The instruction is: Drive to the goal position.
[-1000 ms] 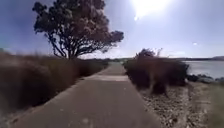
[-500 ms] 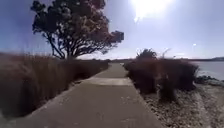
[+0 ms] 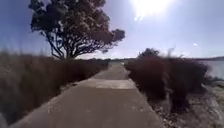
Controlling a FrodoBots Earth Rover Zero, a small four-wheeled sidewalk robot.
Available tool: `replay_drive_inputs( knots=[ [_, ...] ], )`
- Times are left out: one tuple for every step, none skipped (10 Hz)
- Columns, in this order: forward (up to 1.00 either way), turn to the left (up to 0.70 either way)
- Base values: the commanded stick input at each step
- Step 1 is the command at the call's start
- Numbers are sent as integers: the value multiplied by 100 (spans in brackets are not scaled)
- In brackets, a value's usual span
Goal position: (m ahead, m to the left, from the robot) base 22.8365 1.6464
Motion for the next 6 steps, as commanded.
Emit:
replay_drive_inputs(
  knots=[
    [70, 0],
    [70, 0],
    [70, 0],
    [70, 0],
    [70, 0],
    [70, 0]
  ],
)
